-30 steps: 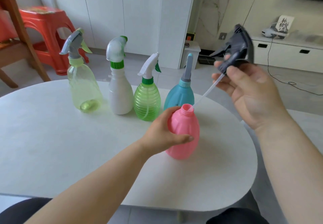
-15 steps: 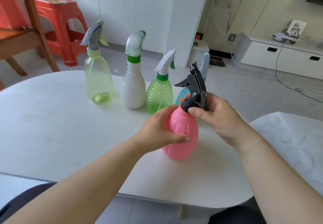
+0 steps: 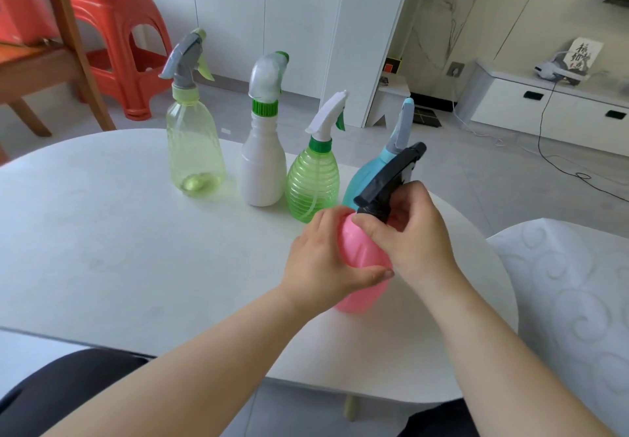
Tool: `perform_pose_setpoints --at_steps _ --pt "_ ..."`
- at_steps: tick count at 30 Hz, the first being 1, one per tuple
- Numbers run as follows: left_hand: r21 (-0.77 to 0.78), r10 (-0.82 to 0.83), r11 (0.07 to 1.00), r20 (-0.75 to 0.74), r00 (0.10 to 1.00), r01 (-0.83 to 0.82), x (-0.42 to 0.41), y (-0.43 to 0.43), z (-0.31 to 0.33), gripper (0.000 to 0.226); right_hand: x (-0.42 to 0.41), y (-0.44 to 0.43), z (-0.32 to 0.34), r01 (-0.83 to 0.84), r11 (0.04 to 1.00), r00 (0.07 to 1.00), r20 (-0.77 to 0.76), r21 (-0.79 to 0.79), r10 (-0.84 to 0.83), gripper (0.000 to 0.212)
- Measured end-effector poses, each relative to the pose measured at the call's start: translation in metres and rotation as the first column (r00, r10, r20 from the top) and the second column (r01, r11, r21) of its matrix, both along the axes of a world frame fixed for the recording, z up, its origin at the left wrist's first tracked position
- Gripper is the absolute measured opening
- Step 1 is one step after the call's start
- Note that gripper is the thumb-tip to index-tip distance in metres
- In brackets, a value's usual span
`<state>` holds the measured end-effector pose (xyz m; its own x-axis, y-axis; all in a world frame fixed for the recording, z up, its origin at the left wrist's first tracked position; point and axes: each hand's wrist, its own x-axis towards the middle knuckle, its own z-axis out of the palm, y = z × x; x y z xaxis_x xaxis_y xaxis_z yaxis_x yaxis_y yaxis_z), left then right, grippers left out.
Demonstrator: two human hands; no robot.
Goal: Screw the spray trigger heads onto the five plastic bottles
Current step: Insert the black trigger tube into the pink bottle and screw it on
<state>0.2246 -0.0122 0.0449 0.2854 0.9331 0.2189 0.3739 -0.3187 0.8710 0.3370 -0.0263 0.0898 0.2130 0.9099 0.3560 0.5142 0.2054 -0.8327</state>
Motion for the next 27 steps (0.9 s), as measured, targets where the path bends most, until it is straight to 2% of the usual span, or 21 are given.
perform_pose_setpoints --at_steps 2,4,7,9,11,13,15,18,20,23,27 --pt "-0.013 -0.042 0.999 -0.031 0.999 0.041 -0.003 0.002 0.002 0.089 -0.001 0.002 0.0 0.019 1.0 1.0 -0.022 0.009 -0.019 0.039" --pt "-0.093 -0.183 0.98 -0.043 0.982 0.178 -0.012 0.009 0.003 0.094 0.005 0.004 0.003 -0.024 0.999 0.996 -0.092 -0.037 0.02 0.033" --pt "-0.227 -0.364 0.905 0.02 0.931 0.359 -0.027 0.017 0.001 0.093 0.021 0.006 0.01 -0.295 0.944 0.93 -0.272 -0.144 0.249 0.026" --pt "-0.246 -0.4 0.884 0.038 0.916 0.396 -0.029 0.017 -0.004 0.092 0.029 0.004 0.012 -0.484 0.858 0.828 -0.406 -0.17 0.387 0.027" --pt "-0.238 -0.39 0.889 0.056 0.919 0.392 -0.027 0.017 -0.009 0.087 0.032 0.002 0.011 -0.568 0.802 0.769 -0.465 -0.184 0.438 0.033" --pt "-0.224 -0.348 0.906 0.088 0.933 0.359 -0.023 0.017 -0.013 0.084 0.032 0.003 0.011 -0.572 0.797 0.773 -0.453 -0.194 0.444 0.032" --pt "-0.191 -0.267 0.94 0.099 0.959 0.282 -0.019 0.013 -0.016 0.082 0.028 0.004 0.011 -0.513 0.837 0.822 -0.391 -0.191 0.414 0.026" --pt "-0.124 -0.128 0.983 0.062 0.99 0.135 -0.009 0.003 -0.02 0.089 0.019 0.002 0.003 -0.287 0.95 0.941 -0.221 -0.124 0.255 0.024" --pt "-0.098 -0.125 0.987 0.044 0.991 0.129 -0.007 -0.001 -0.019 0.095 0.015 -0.001 -0.002 -0.203 0.977 0.968 -0.163 -0.072 0.189 0.023" --pt "-0.12 -0.264 0.956 0.059 0.963 0.269 -0.013 0.006 -0.011 0.101 0.022 -0.001 0.003 -0.358 0.928 0.909 -0.269 -0.107 0.319 0.023" --pt "-0.173 -0.503 0.829 0.185 0.844 0.532 -0.022 0.014 -0.002 0.091 0.029 0.001 0.012 -0.633 0.742 0.75 -0.415 -0.223 0.515 0.025"
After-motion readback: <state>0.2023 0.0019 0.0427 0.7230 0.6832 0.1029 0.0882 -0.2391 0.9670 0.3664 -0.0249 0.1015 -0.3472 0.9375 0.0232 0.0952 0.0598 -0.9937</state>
